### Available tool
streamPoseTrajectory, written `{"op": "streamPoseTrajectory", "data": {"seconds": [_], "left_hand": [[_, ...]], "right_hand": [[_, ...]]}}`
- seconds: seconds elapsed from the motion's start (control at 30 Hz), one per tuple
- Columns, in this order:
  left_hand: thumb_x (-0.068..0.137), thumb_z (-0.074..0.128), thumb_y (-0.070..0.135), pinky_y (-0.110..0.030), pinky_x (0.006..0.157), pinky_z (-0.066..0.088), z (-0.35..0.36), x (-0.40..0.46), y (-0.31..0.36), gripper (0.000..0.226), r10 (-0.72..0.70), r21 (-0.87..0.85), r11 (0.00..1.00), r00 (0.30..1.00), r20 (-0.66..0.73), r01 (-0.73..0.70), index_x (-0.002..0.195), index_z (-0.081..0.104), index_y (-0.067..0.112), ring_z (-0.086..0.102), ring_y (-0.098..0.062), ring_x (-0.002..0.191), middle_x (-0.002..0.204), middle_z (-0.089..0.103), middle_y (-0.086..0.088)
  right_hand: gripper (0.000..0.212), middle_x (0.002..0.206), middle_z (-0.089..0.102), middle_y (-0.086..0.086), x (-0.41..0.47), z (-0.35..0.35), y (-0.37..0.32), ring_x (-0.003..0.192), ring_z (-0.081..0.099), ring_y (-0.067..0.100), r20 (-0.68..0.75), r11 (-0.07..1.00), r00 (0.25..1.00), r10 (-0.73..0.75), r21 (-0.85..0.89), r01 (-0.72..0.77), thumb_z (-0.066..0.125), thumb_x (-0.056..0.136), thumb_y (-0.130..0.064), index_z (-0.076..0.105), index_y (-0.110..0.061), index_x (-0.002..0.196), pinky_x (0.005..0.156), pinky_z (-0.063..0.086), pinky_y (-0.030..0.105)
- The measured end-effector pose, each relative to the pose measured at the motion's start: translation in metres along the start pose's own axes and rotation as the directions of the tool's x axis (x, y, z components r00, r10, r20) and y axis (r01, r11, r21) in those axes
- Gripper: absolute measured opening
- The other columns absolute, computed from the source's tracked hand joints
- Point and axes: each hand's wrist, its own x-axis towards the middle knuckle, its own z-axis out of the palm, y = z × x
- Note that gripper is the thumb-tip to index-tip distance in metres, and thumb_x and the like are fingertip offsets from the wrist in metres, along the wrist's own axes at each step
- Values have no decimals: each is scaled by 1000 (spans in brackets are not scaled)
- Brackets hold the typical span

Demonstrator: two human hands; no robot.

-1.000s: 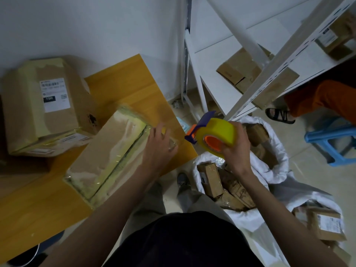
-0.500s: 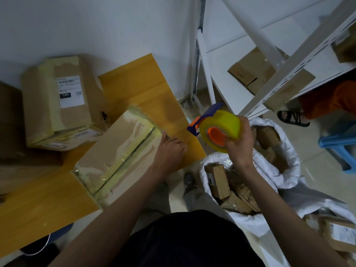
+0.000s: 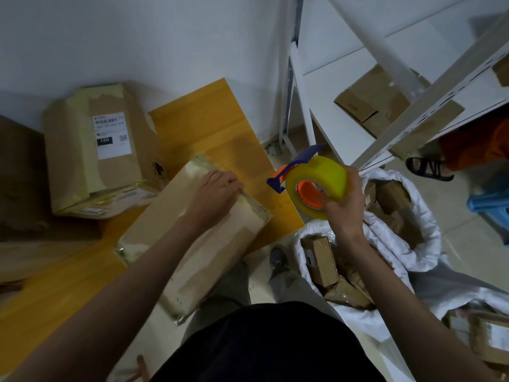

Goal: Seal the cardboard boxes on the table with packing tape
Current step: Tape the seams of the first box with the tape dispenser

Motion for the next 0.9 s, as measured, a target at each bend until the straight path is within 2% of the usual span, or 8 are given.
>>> {"op": "streamPoseTrajectory", "data": {"seconds": [0.1,0.2,0.33,0.43,0.57,0.67,0.77,0.9], "left_hand": [[97,40,30,-43,103,40,-11,10,-19,35,136,41,990,990,38,-137,109,71,19,56,-26,108,111,62,-4],[97,49,32,-44,101,39,-20,22,-25,31,133,39,990,987,93,-137,116,69,17,53,-29,114,117,60,-7],[90,68,30,-43,97,43,-27,28,-27,32,13,-59,998,995,101,-7,118,63,14,49,-26,118,123,53,-6],[98,58,29,-38,97,42,-21,27,-34,22,90,-89,993,986,137,-78,113,67,16,54,-22,111,115,59,-1],[101,37,36,-37,96,40,-17,29,-41,42,120,-119,989,963,240,-93,118,69,15,58,-22,109,117,64,-2],[101,52,29,-37,90,45,-24,40,-45,29,135,-177,980,947,291,-86,114,73,14,61,-23,103,110,68,-2],[94,67,23,-40,96,48,-36,46,-59,26,62,-152,988,975,215,-29,119,73,16,61,-24,113,120,70,-3],[92,71,18,-43,89,53,-49,40,-90,25,-7,-105,994,994,110,19,116,76,19,63,-26,111,118,70,-1]], "right_hand": [[71,117,53,-5,-1,9,-8,109,54,18,16,999,999,31,24,-31,69,78,11,43,-37,123,77,46,18],[69,115,55,-5,0,18,-15,106,55,15,26,999,999,20,45,-21,69,77,12,45,-35,121,76,44,8],[73,118,58,-4,2,27,-21,110,59,21,55,996,998,14,82,-18,73,78,9,45,-47,116,83,54,31],[73,116,56,-10,3,31,-25,111,58,17,49,995,999,23,93,-28,75,79,5,44,-51,113,82,53,25],[73,114,56,-19,7,36,-28,111,58,13,50,994,998,38,105,-43,75,80,6,44,-51,113,83,55,29],[72,118,58,-9,10,39,-29,112,59,16,51,992,997,54,111,-59,76,80,4,45,-51,114,85,57,34],[72,121,59,-6,13,40,-30,113,59,17,55,993,997,49,106,-54,77,80,2,45,-52,116,87,57,35],[67,121,60,-6,18,36,-31,111,60,11,63,993,997,43,111,-50,78,81,1,46,-38,125,83,56,23]]}}
